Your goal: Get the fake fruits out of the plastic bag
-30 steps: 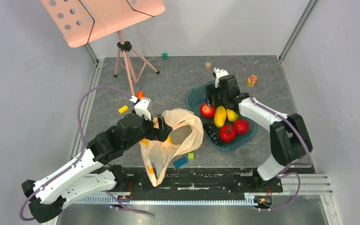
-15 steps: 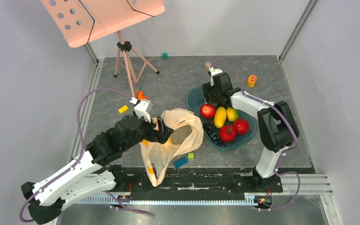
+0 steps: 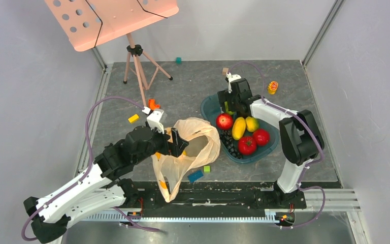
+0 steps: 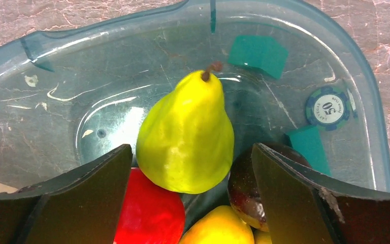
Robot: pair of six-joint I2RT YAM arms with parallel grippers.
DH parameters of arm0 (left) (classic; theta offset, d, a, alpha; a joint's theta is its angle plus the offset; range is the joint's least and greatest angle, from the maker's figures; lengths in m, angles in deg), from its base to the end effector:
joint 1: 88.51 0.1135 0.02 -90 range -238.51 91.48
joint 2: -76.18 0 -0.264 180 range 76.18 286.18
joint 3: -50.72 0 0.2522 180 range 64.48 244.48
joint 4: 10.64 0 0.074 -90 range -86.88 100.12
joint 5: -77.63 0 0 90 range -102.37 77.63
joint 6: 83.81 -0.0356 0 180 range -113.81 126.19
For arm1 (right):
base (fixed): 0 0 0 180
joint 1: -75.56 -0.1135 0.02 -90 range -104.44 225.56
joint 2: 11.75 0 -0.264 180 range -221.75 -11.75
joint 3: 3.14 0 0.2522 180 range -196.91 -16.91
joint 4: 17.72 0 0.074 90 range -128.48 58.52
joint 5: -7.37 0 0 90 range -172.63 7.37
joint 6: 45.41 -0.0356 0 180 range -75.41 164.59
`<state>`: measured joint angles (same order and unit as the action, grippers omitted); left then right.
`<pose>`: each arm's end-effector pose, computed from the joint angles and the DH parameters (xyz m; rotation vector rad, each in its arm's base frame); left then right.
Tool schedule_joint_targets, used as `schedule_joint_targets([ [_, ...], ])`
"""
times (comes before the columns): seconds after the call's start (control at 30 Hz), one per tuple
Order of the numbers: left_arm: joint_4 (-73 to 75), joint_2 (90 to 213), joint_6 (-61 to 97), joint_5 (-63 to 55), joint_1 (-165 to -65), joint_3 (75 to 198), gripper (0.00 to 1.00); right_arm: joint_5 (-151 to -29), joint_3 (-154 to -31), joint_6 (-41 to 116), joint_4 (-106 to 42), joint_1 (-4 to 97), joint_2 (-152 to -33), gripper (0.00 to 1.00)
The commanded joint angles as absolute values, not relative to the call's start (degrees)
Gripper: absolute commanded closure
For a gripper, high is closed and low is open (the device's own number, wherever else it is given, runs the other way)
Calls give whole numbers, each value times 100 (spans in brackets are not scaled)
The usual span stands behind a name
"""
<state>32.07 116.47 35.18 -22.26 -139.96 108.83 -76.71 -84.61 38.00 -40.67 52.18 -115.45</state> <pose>0.1030 -0.1195 0.3155 0.2910 2.0531 -0.7167 0.3623 0.1526 0.1970 -0.2944 2.3395 0.1336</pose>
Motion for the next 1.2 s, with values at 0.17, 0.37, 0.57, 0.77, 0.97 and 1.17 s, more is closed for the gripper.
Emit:
schedule_joint_targets([
  [0.17,3132,11516,3342,-2231,-13966,10912,0,-7495,-8359,3879,-4122,5244,-10560,9],
  [0.37,3129,11641,3400,-2172,-13962,10854,0,-7812,-7411,3652,-3880,5237,-9008,12],
  [0.57,3105,11678,3424,-2236,-13966,10689,3,-7810,-6492,3427,-3833,4505,-7194,15],
  [0.77,3411,11796,3146,-3097,-13966,10541,2,-7423,-6497,3251,-4347,3070,-6320,15],
  [0.97,3869,12071,3111,-4243,-13957,10790,0,-7880,-6362,3368,-4618,2363,-5875,15],
  [1.17,3695,12594,3254,-4015,-13958,10704,7,-9052,-5832,3261,-3949,1982,-5835,17],
])
